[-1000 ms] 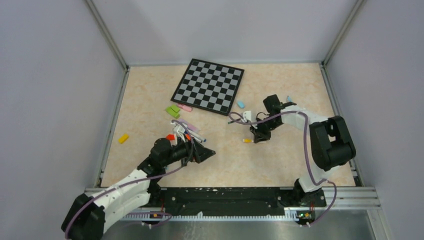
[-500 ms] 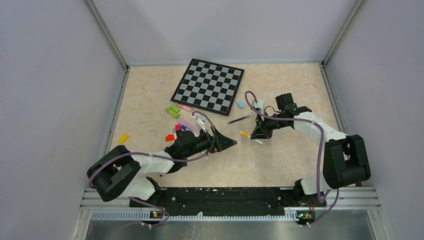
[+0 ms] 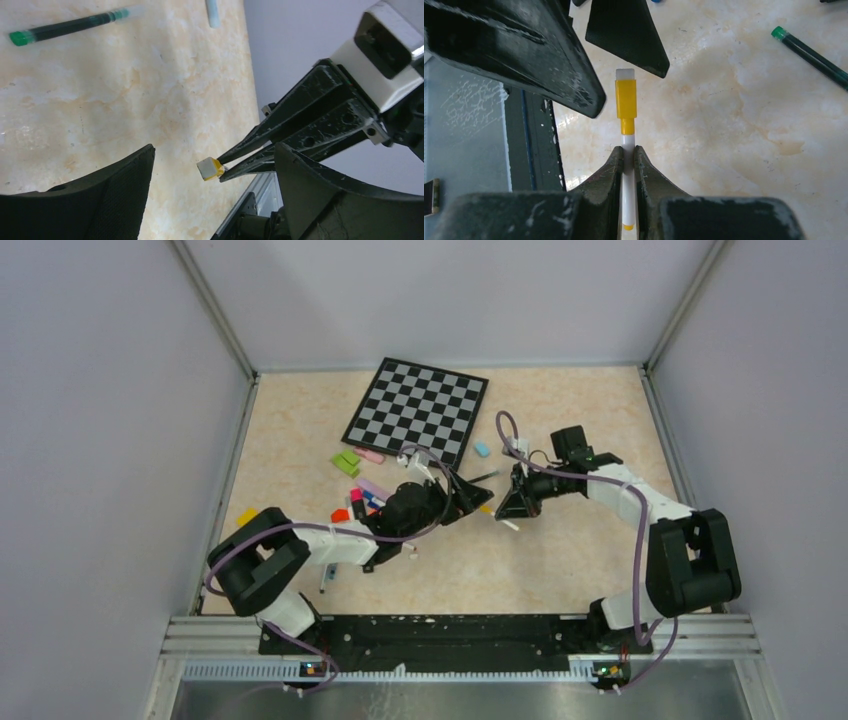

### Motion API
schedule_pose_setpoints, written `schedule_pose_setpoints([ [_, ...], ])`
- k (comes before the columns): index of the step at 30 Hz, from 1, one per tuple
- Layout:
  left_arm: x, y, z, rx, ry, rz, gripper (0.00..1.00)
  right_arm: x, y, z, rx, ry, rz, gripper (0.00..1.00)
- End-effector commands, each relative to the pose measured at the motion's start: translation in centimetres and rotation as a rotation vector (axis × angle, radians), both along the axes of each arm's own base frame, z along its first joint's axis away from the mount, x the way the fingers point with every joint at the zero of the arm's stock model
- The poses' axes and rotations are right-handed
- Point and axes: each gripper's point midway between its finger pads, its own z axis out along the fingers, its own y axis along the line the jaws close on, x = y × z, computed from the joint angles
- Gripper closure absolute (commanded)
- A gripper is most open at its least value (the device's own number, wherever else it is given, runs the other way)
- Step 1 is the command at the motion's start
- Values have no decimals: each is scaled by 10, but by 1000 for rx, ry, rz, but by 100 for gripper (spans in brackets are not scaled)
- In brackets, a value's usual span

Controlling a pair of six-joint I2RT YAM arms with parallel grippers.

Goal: Open the pen caps
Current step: Pick up the pen from the center of the board, then open the pen cap from the pen.

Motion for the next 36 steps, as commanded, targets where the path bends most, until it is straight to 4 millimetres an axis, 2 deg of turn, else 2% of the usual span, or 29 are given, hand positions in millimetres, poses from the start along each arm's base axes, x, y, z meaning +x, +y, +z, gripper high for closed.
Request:
schedule_pose_setpoints([
  [1, 14, -7, 1, 39, -5, 75, 10, 3, 8, 8, 49, -2, 7, 100],
  [7, 11, -15, -3, 53, -1, 100, 22, 10, 6, 0, 21, 4, -37, 100],
  [12, 11, -17, -3, 53, -2, 111, 41, 12, 6, -4, 10, 11, -51, 100],
  [15, 12, -19, -4, 55, -3, 109, 49, 12, 6, -5, 8, 10, -52, 100],
  [27, 10, -24, -9, 54, -1, 86, 73, 9, 6, -7, 9, 10, -38, 100],
  [31, 10, -25, -9, 55, -9, 85, 89, 7, 8, -7, 11, 6, -25, 100],
  [33, 11, -25, -7, 53, -18, 84, 99, 6, 9, -7, 14, 5, -19, 100],
  [36, 11, -24, -4, 45, -32, 83, 100, 6, 9, -6, 18, 7, -16, 100],
])
